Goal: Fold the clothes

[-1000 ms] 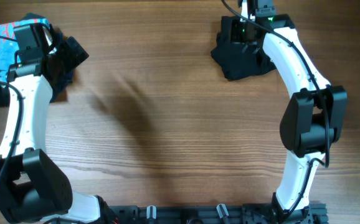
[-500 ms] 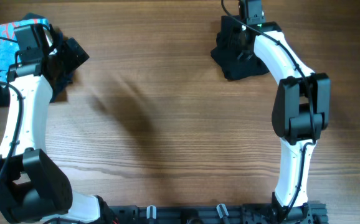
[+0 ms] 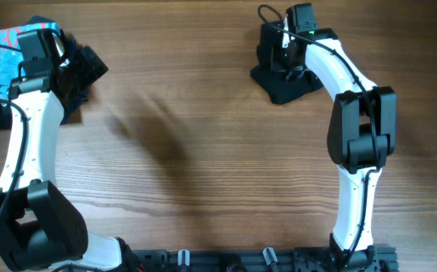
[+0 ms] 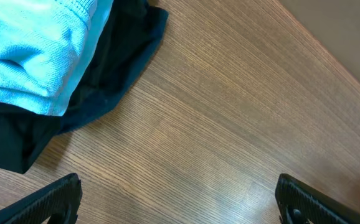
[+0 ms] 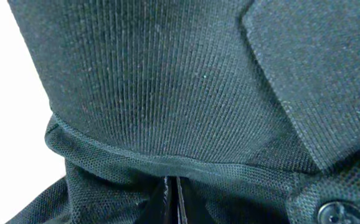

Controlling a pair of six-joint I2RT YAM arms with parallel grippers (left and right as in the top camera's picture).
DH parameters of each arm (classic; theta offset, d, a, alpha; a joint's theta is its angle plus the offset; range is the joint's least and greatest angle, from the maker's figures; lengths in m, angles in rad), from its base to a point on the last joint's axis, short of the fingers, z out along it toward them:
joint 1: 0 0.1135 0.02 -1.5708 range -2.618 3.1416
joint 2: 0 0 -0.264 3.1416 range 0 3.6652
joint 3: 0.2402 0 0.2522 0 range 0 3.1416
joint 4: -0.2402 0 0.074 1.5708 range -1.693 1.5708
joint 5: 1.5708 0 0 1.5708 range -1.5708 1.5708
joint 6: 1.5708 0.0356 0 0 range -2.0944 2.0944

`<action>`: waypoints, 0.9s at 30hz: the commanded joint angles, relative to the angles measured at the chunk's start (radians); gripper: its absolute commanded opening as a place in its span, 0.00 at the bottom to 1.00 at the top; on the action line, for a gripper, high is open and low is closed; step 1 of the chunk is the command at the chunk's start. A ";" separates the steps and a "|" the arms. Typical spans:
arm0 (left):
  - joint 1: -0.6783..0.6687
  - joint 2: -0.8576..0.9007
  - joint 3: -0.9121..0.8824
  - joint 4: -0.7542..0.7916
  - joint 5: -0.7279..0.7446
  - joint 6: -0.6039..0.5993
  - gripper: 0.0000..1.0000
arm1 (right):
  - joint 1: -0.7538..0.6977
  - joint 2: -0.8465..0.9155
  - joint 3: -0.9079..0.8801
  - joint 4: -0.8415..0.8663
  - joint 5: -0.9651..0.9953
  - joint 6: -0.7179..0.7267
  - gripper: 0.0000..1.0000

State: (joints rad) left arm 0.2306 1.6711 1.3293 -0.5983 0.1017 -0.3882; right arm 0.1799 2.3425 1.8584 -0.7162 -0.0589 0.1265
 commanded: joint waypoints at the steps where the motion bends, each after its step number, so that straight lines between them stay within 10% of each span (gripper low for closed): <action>1: 0.003 0.014 0.012 0.004 -0.007 -0.009 1.00 | 0.084 0.072 -0.021 -0.087 -0.128 -0.182 0.04; 27: 0.003 0.014 0.012 0.012 -0.078 0.070 1.00 | 0.379 0.034 -0.013 -0.410 -0.341 -0.900 0.05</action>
State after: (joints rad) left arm 0.2306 1.6711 1.3293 -0.5945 0.0414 -0.3416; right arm 0.5186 2.3444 1.8717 -1.1179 -0.3592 -0.6502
